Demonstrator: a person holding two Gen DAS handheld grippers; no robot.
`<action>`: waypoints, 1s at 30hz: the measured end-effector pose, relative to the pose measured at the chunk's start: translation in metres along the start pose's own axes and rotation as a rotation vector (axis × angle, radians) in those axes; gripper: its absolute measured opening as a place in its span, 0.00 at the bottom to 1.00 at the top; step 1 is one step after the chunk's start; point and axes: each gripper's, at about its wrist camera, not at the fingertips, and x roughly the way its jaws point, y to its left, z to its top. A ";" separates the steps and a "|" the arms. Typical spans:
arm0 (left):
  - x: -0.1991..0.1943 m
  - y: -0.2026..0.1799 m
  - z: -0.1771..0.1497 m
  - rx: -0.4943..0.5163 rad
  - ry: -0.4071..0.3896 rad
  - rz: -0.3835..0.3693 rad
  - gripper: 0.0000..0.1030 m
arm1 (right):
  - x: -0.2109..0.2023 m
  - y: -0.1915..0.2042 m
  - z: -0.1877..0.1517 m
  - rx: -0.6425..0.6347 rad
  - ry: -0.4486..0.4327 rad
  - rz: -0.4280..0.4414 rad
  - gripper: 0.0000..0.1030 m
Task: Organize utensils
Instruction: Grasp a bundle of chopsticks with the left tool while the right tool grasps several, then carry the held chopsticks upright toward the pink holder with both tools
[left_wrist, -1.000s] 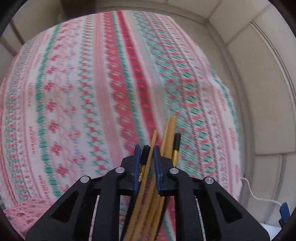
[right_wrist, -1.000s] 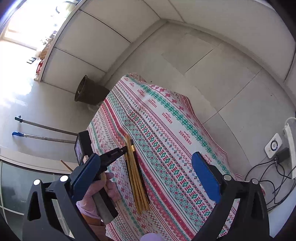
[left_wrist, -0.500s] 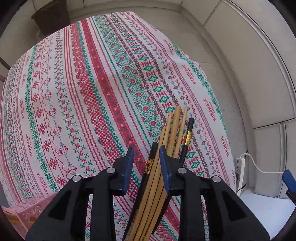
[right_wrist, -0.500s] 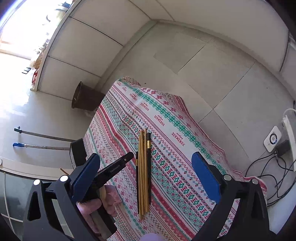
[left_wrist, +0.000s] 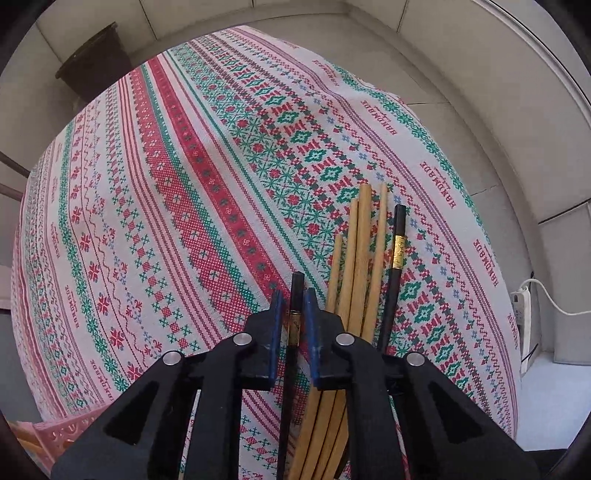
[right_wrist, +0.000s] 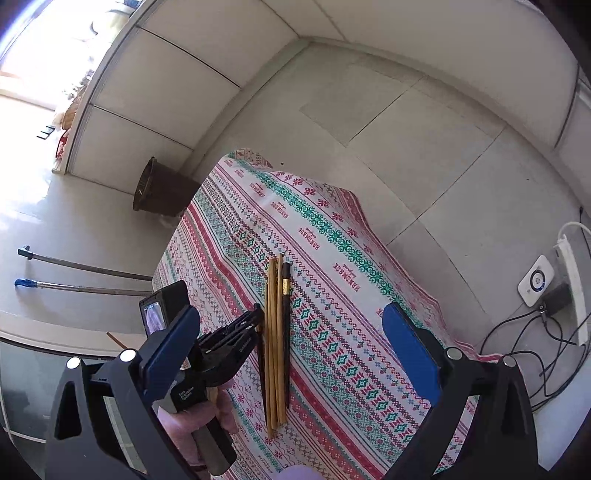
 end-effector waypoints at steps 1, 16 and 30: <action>-0.001 -0.002 -0.004 0.000 -0.017 0.003 0.07 | 0.004 -0.001 0.000 0.005 0.005 -0.015 0.93; -0.172 -0.001 -0.111 0.031 -0.368 -0.064 0.06 | 0.111 0.030 0.006 -0.108 0.097 -0.189 0.45; -0.217 0.029 -0.169 0.006 -0.456 -0.097 0.06 | 0.159 0.045 -0.011 -0.076 0.095 -0.325 0.25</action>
